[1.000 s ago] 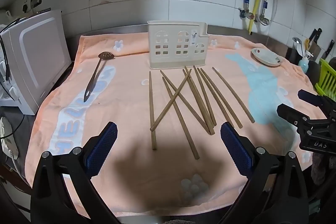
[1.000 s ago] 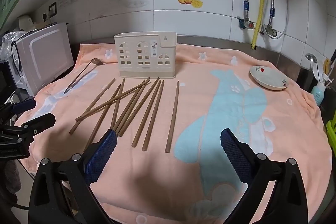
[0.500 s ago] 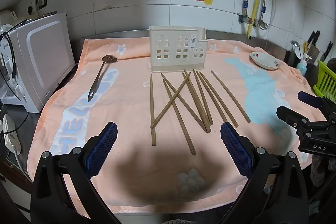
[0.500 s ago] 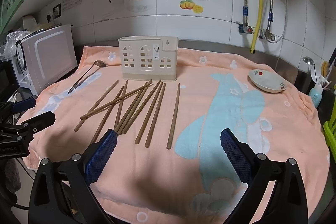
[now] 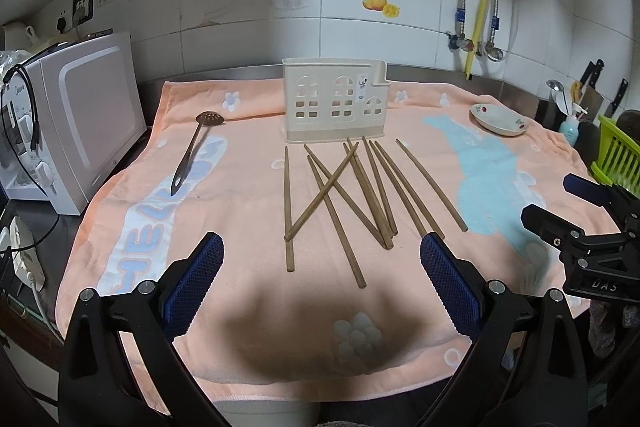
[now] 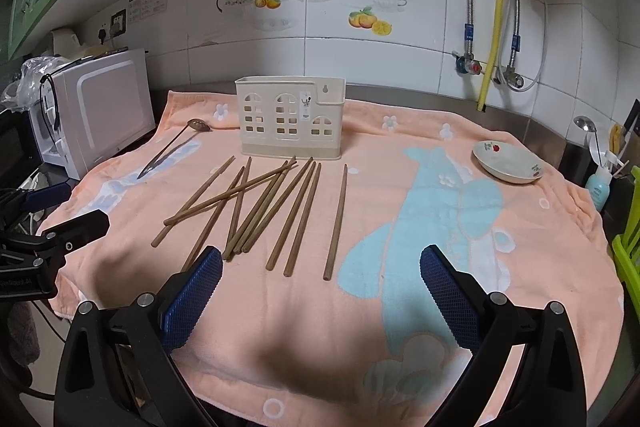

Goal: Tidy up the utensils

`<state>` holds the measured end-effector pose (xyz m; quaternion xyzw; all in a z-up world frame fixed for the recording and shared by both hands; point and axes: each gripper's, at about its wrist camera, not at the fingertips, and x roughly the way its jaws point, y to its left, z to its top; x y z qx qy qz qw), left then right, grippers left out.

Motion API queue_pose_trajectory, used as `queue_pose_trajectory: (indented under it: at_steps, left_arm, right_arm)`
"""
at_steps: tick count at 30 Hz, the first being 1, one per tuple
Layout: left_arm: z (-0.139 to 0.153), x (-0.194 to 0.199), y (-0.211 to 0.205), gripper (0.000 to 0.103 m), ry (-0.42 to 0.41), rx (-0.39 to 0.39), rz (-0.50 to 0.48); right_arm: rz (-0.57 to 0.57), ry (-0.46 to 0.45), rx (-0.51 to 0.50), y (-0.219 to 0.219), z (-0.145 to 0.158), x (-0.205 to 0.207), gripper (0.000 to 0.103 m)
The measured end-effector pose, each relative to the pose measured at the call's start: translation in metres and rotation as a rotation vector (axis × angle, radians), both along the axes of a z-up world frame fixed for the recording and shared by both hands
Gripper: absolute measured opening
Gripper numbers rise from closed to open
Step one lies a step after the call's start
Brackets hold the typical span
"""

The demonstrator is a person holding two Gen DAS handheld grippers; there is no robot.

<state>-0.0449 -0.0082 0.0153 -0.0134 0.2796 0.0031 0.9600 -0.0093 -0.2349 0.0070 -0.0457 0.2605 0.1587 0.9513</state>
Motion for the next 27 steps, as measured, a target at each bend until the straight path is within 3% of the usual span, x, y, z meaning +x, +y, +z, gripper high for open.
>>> queue_pose_trajectory:
  at_steps: [27]
  left_arm:
    - [0.001,-0.025,-0.002,0.097,-0.036,0.013,0.001]
  right_arm:
    - [0.005,-0.039,-0.001,-0.003,0.003,-0.021,0.096]
